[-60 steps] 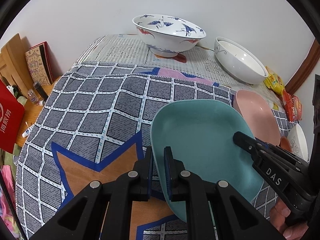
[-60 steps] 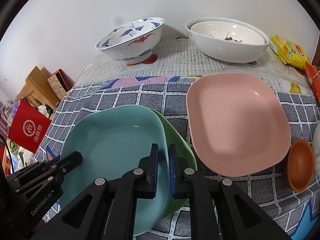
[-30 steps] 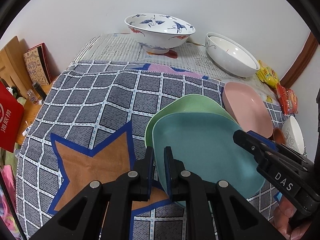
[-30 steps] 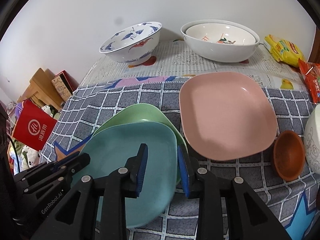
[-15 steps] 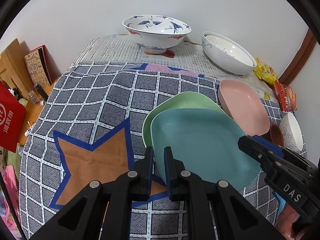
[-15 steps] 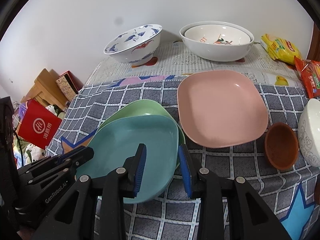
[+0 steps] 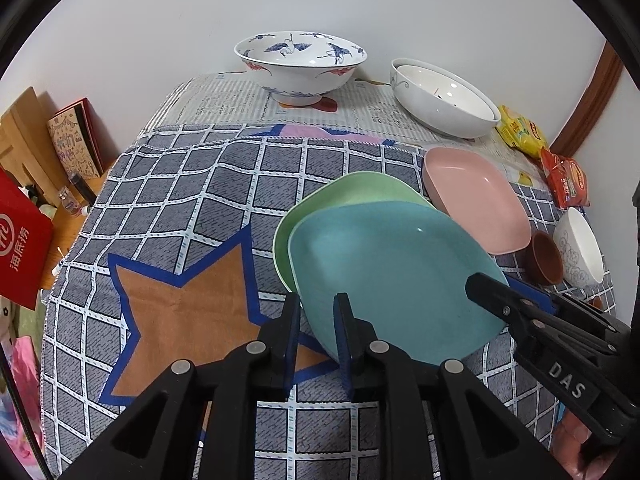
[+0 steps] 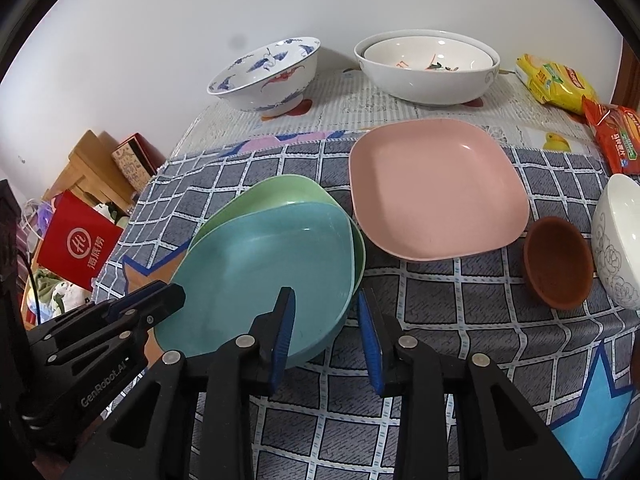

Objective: Organize plates and bowls
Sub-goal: 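Lower the teal plate onto the light green plate with both grippers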

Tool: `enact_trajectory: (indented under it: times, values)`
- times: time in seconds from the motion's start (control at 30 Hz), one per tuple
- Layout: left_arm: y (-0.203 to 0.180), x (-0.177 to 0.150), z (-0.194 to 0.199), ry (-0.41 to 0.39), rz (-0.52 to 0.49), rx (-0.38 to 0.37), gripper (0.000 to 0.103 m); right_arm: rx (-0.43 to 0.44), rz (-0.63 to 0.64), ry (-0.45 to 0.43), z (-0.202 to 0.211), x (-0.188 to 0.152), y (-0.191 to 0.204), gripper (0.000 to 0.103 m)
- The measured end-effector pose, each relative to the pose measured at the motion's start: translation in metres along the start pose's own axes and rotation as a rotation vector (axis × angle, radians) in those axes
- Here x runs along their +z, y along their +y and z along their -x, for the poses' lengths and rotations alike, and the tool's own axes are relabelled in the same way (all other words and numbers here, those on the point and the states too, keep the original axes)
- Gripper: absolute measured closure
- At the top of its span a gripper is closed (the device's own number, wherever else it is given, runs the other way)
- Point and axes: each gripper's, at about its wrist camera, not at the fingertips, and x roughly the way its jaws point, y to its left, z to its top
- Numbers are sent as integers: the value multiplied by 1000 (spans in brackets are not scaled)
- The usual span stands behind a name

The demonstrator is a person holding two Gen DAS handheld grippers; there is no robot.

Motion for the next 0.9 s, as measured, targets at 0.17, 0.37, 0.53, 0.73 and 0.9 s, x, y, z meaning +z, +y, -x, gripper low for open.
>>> enact_trajectory:
  times: [0.17, 0.37, 0.53, 0.73, 0.9]
  values:
    - [-3, -1, -6, 7, -13, -2, 81, -40, 13, -19, -4, 1, -1, 87]
    - [-2, 2, -14, 12, -12, -7, 80, -46, 20, -29, -13, 7, -3, 89]
    - [1, 6, -20, 16, -7, -24, 78, -64, 38, -32, -25, 14, -2, 90]
    - [1, 9, -23, 19, -2, -25, 74, -81, 51, -46, -32, 26, -2, 89]
    - [0, 10, -23, 23, -3, -24, 74, -75, 53, -46, -32, 30, -2, 88]
